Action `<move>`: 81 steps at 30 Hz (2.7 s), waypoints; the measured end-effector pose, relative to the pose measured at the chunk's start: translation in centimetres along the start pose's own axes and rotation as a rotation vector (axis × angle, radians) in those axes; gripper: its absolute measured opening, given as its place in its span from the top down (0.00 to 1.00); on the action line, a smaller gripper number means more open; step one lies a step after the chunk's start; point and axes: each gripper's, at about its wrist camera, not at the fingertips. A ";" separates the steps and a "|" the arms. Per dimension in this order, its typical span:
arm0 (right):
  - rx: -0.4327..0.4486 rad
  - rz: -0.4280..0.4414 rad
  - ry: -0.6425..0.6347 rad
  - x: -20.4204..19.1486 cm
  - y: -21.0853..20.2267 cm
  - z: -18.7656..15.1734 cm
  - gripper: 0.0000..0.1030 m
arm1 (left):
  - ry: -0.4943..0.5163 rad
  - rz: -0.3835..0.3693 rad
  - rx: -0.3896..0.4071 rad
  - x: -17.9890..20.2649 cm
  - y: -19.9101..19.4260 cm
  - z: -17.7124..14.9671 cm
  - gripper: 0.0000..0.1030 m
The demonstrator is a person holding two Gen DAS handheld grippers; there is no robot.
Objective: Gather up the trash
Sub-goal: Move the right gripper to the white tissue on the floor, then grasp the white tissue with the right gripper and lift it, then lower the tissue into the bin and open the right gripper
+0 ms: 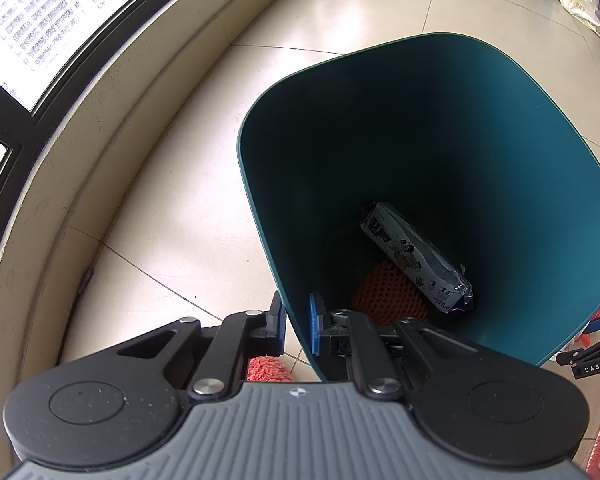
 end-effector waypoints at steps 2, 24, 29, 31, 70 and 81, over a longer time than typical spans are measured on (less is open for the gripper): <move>-0.001 0.005 0.026 0.2 0.4 0.1 0.56 | -0.001 -0.001 0.000 0.0 0.0 0.0 0.89; 0.030 -0.006 -0.119 -2.2 -8.8 -2.4 0.99 | 0.003 -0.001 0.006 0.0 0.0 0.0 0.89; 0.090 -0.036 -0.211 -4.2 -15.8 -2.2 0.98 | 0.000 -0.003 0.004 0.0 0.0 0.0 0.89; 0.119 -0.037 -0.265 -5.7 -18.6 -2.0 0.98 | 0.001 -0.004 0.003 0.0 0.0 0.0 0.89; 0.161 -0.040 -0.313 -19.2 -13.7 18.2 0.97 | -0.007 -0.055 0.014 -1.0 -0.1 -0.2 0.89; 0.106 -0.038 -0.322 -20.3 -11.4 18.6 0.81 | -0.007 -0.059 0.025 -1.0 -0.2 -0.5 0.89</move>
Point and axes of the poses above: each gripper's, at about its wrist camera, not at the fingertips, and y roughly the way its jaws point, x to its right, z to its top, and after that the axes turned 2 degrees about -x, right-handed
